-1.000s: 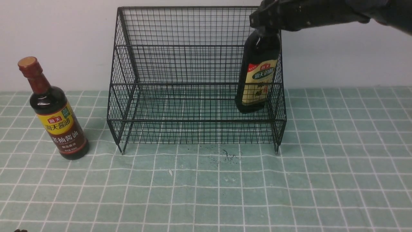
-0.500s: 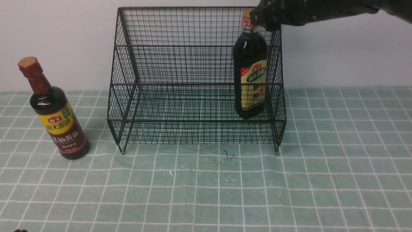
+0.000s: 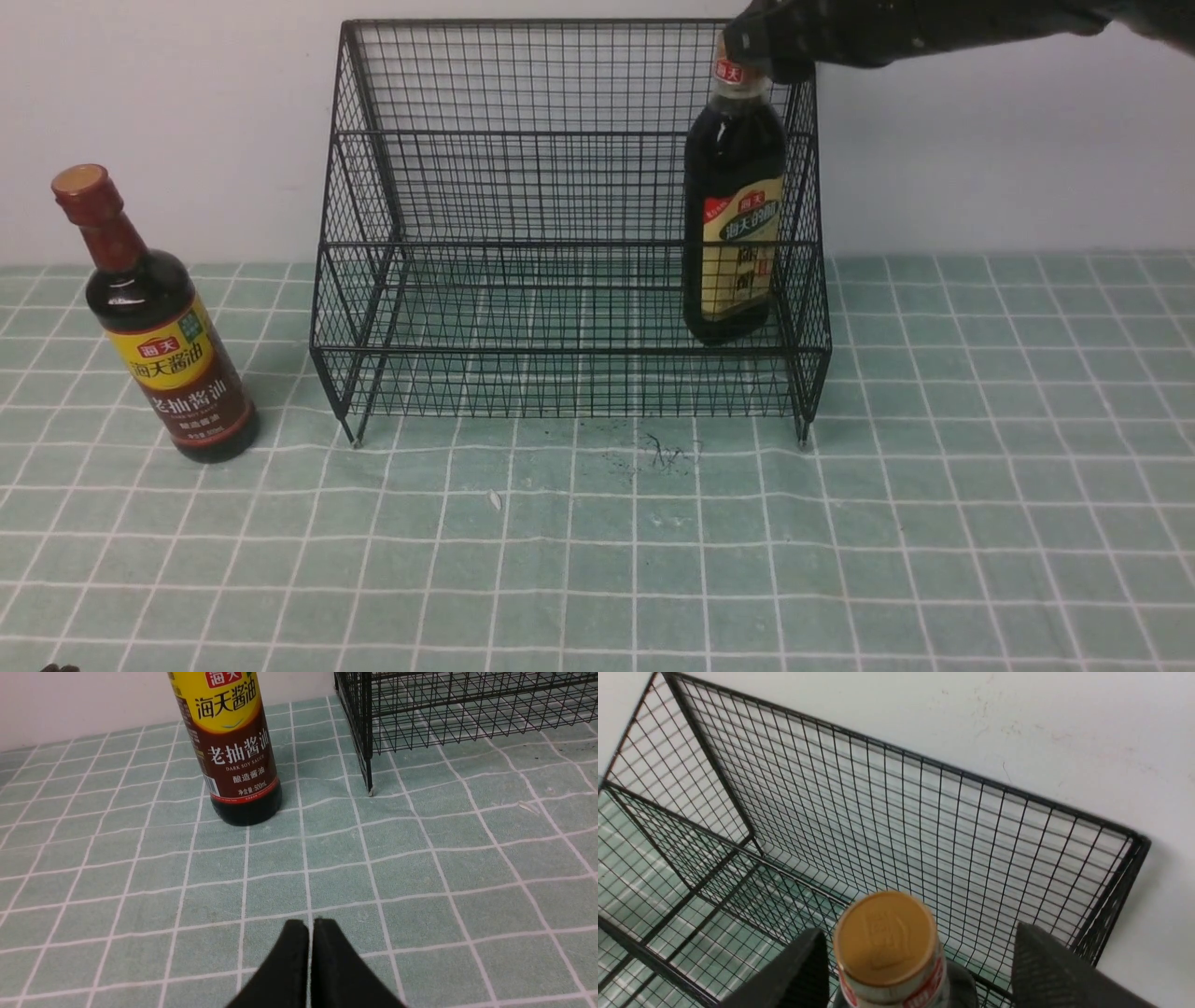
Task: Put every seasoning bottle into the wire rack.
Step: Use the right arm to put the condiment bottle back on the shelf, then use the left arm to grab the condiment bottle closest to it
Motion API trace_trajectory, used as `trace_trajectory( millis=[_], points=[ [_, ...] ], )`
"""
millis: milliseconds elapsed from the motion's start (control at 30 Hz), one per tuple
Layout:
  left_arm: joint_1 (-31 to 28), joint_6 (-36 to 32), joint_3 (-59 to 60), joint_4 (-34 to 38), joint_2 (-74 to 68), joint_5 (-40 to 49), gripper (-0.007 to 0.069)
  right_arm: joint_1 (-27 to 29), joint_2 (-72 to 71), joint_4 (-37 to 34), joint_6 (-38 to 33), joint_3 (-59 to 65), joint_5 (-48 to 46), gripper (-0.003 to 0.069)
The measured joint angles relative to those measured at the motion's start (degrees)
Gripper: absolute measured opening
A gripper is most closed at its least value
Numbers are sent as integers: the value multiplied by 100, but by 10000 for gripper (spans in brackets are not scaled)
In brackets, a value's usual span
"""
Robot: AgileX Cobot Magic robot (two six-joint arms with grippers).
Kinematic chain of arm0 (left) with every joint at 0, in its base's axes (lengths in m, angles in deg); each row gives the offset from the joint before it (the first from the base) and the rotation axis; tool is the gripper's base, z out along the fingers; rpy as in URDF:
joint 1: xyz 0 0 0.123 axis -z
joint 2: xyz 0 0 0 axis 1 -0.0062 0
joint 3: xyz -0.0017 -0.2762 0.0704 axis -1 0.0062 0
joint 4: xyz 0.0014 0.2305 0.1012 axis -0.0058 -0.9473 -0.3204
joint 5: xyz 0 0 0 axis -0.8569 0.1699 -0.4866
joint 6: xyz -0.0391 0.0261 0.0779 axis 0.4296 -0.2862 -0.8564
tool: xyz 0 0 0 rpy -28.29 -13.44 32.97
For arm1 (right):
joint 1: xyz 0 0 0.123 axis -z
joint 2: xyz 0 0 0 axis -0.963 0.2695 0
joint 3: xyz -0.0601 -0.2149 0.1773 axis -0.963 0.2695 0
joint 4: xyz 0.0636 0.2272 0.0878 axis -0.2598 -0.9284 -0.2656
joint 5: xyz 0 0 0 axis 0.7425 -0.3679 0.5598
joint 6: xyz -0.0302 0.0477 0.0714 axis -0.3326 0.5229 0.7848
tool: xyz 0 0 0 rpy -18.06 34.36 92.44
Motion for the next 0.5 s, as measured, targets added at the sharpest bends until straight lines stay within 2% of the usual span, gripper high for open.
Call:
trace_trajectory(
  millis=[200, 333, 433, 500],
  points=[
    [0, 0, 0, 0, 0, 0, -6, 0, -609, 327, 0, -7, -694, 451],
    [0, 0, 0, 0, 0, 0, -6, 0, -836, 592, 17, -19, -1847, 298],
    [0, 0, 0, 0, 0, 0, -6, 0, -802, 696, 191, -23, -2826, 90],
    [0, 0, 0, 0, 0, 0, -6, 0, -726, 652, 250, -23, -3076, 25]
  ],
)
